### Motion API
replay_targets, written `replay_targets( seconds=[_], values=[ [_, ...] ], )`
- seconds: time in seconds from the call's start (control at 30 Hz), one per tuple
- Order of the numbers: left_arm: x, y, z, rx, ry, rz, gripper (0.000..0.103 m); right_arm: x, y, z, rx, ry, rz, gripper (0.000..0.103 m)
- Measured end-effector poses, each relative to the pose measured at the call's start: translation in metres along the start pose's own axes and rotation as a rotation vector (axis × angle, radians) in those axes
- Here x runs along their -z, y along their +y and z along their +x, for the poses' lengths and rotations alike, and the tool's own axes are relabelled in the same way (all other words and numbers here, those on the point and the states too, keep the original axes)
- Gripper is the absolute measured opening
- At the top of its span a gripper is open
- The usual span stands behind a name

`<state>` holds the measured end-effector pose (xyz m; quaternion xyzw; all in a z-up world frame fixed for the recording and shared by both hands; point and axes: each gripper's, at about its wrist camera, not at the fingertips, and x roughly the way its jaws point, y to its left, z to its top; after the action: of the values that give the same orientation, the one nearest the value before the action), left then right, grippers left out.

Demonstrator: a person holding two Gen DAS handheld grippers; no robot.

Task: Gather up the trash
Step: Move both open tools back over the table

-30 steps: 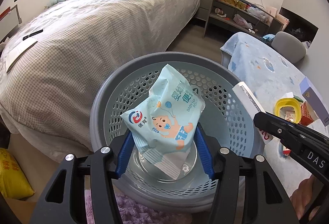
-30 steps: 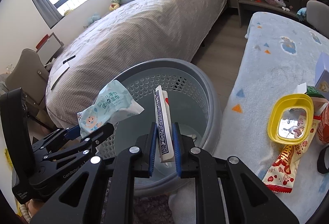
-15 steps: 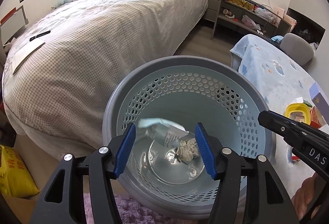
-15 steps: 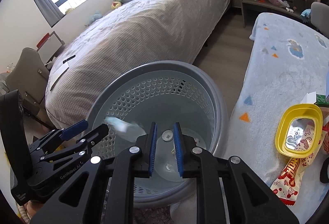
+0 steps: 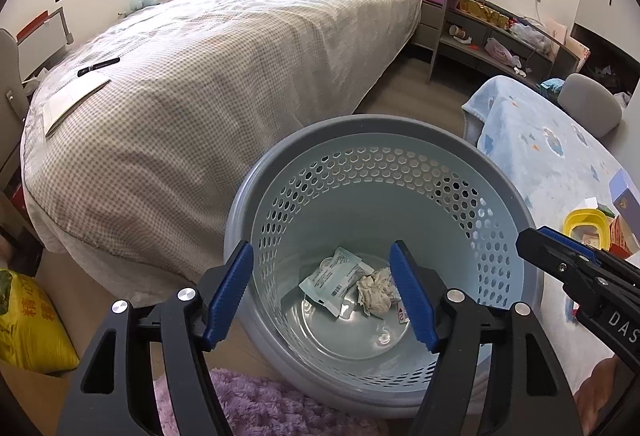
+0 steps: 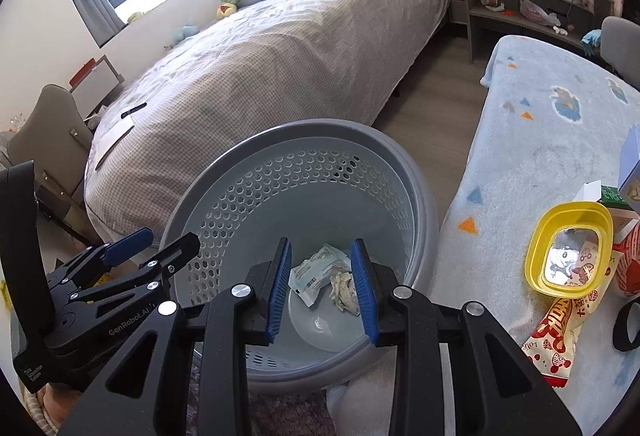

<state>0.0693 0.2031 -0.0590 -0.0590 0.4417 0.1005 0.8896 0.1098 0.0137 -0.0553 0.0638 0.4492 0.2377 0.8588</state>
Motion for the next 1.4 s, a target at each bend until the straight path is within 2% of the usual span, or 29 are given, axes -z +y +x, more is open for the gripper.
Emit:
replay_targets(
  seconds=[0.13, 0.37, 0.93, 1.17, 1.4],
  values=[
    [0.002, -0.002, -0.006, -0.009, -0.013, 0.005, 0.07, 0.002, 0.0, -0.007, 0.01, -0.011, 0.0, 0.038],
    [0.007, -0.007, -0.018, -0.019, -0.035, 0.014, 0.071, 0.009, -0.001, -0.018, 0.029, -0.02, 0.005, 0.038],
    [0.02, -0.031, -0.05, 0.039, -0.071, 0.055, 0.076, 0.032, -0.02, -0.063, 0.105, -0.068, 0.042, 0.054],
    [0.027, -0.061, -0.062, 0.093, -0.081, 0.106, 0.076, 0.053, -0.044, -0.093, 0.162, -0.102, 0.092, 0.064],
    [0.042, -0.108, -0.071, 0.162, -0.083, 0.174, 0.076, 0.079, -0.08, -0.125, 0.227, -0.131, 0.172, 0.071]
  ],
)
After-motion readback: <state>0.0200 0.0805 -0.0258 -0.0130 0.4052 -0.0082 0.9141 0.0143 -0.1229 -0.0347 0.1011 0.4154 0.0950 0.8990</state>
